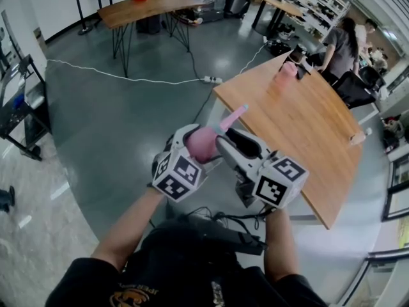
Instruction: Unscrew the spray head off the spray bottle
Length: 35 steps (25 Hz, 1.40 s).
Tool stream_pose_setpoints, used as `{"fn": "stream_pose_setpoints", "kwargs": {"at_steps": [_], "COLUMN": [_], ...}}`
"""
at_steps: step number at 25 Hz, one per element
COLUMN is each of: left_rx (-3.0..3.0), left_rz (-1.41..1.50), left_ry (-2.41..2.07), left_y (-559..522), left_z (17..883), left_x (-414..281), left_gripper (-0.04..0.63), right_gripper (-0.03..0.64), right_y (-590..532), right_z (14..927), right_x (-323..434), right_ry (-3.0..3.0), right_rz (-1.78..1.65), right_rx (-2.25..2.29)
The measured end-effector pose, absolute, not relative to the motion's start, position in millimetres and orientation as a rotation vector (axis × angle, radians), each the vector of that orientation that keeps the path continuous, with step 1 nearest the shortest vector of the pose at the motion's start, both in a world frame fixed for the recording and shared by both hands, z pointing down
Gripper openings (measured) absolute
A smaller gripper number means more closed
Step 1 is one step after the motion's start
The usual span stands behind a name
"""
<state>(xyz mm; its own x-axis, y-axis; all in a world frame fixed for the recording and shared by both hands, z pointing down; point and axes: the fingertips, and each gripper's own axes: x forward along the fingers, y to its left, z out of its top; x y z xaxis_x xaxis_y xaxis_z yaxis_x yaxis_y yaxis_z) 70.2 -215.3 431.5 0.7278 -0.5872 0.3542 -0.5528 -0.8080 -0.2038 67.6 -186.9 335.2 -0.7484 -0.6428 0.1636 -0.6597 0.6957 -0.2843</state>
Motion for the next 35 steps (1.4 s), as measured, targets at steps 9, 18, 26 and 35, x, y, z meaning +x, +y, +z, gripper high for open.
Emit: {"fn": "stream_pose_setpoints", "kwargs": {"at_steps": [9, 18, 26, 35], "left_rx": [-2.737, -2.883, -3.126, -3.144], "left_rz": [-0.691, -0.629, -0.461, -0.417], "left_ry": [1.006, 0.776, 0.233, 0.069], "left_y": [-220, -204, -154, -141], "left_z": [436, 429, 412, 404], "left_x": [73, 78, 92, 91], "left_gripper": [0.437, 0.437, 0.437, 0.437], "right_gripper": [0.169, 0.140, 0.138, 0.137], "right_y": [-198, -193, -163, -154], "right_z": [339, 327, 316, 309], "right_x": [70, 63, 65, 63], "right_ry": [-2.825, -2.859, -2.972, -3.011], "right_rz": [0.567, 0.458, 0.342, 0.322], "right_rx": [1.192, 1.068, 0.755, 0.617]}}
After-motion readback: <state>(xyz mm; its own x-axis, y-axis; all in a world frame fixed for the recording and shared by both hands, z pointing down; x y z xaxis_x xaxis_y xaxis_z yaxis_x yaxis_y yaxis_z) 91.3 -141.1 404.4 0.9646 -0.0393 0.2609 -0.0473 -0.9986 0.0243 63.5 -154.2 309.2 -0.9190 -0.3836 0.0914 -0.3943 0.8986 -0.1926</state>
